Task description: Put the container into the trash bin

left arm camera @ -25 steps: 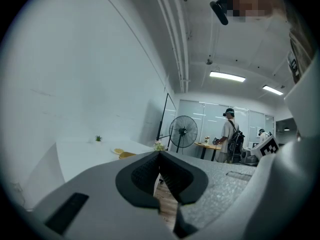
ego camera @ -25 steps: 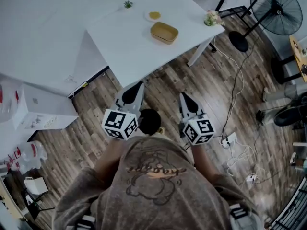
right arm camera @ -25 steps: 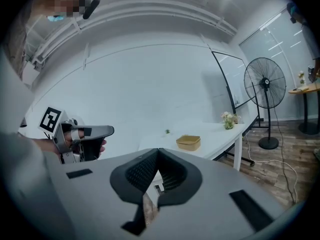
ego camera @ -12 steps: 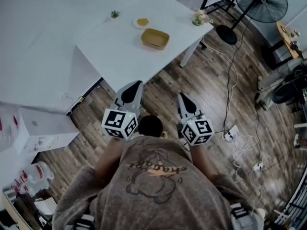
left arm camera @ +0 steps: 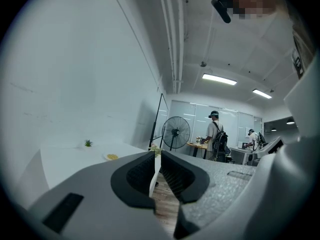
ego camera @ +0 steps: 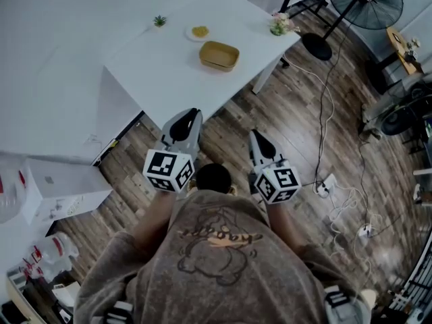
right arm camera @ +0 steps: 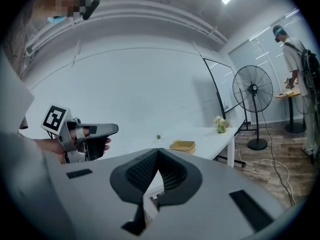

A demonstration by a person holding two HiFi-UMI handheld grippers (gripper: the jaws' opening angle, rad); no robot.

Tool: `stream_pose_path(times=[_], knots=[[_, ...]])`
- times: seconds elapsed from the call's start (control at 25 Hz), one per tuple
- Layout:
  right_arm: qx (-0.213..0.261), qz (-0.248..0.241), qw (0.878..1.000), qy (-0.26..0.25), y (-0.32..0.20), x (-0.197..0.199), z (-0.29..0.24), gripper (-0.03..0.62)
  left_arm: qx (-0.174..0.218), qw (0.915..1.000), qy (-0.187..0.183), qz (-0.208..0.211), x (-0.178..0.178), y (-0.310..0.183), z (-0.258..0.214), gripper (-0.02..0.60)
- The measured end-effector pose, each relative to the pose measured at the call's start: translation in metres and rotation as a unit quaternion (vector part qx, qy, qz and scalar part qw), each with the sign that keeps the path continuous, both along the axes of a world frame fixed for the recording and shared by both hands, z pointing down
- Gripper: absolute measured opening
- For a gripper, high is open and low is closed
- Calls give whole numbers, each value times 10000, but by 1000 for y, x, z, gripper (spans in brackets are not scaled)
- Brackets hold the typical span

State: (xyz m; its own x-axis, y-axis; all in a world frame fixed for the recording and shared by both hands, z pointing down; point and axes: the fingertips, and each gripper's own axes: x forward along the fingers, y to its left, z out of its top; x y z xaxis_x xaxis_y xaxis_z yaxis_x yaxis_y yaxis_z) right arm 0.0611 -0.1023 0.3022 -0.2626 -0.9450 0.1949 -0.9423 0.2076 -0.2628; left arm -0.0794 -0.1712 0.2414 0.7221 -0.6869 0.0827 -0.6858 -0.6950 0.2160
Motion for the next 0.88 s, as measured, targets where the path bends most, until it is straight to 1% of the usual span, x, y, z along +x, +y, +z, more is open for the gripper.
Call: stream_pose_path(times=[0.08,0.36,0.48,0.68,0.88], knots=[[-12,-13,10000,-2,-4,-2,1,2,-45,10000,30,19,0,-3,1,55],[-59,-23,10000,-7,-11,-3,5,0,-219,9997,115,53,0,-14,8,127],[-79,-16,10000,-9,-15,-3,8,2,-276,9995,144,1,-1,-26,13,174],[-122,3,9999,-18,-23,2,12,2,-377,9992,128,-51,5,-55,24,183],[-204,2,9998,-41,-37,5,19,2,-580,9982,40,-118,14,-97,46,181]])
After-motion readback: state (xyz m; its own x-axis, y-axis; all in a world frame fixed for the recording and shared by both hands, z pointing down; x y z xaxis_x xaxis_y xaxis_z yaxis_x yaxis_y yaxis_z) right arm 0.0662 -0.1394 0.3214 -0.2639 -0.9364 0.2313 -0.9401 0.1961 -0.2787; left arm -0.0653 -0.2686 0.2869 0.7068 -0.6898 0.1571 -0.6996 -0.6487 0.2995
